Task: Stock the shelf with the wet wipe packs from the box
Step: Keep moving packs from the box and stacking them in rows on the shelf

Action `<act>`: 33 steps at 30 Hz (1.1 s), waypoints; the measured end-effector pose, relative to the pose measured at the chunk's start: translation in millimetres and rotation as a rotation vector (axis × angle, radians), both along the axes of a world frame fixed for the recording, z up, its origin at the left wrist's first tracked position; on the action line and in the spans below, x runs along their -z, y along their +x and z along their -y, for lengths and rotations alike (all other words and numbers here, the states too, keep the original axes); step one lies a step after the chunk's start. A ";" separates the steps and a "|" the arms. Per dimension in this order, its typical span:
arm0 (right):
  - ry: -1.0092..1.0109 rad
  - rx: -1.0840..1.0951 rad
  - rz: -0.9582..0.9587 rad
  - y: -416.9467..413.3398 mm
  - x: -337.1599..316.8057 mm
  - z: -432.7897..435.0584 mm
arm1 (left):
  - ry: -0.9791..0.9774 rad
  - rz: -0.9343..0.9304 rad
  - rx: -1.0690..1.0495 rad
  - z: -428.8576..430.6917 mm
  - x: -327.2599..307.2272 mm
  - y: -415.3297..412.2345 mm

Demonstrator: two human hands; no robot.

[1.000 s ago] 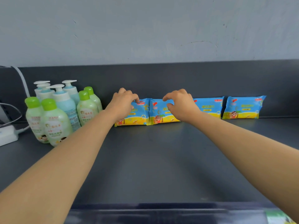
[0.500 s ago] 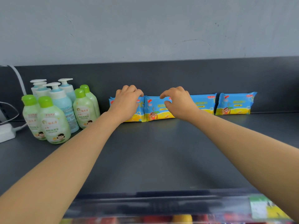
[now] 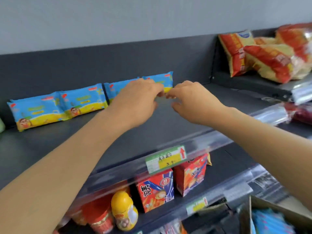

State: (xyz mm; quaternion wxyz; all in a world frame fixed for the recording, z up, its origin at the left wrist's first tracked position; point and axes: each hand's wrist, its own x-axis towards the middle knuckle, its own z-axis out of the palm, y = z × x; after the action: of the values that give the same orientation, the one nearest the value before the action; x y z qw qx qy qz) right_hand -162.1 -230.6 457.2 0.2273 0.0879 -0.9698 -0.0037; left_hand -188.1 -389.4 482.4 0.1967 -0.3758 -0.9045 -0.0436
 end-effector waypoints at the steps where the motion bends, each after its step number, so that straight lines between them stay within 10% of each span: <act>1: -0.008 0.044 0.013 20.6 4.6 -24.3 | -0.004 0.004 0.053 -23.2 2.9 11.9; 14: -0.338 0.674 0.382 257.9 144.1 -274.4 | -0.348 0.384 0.569 -330.4 148.3 177.4; 33: -0.675 0.821 0.845 275.3 416.2 -354.2 | -0.614 0.931 0.301 -408.6 444.6 145.8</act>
State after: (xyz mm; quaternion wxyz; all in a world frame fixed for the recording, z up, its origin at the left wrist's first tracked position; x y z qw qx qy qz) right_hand 113.2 123.5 41.1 -0.1760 -0.3691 -0.8782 0.2481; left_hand -42.3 19.2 37.8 -0.3487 -0.4812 -0.8036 0.0326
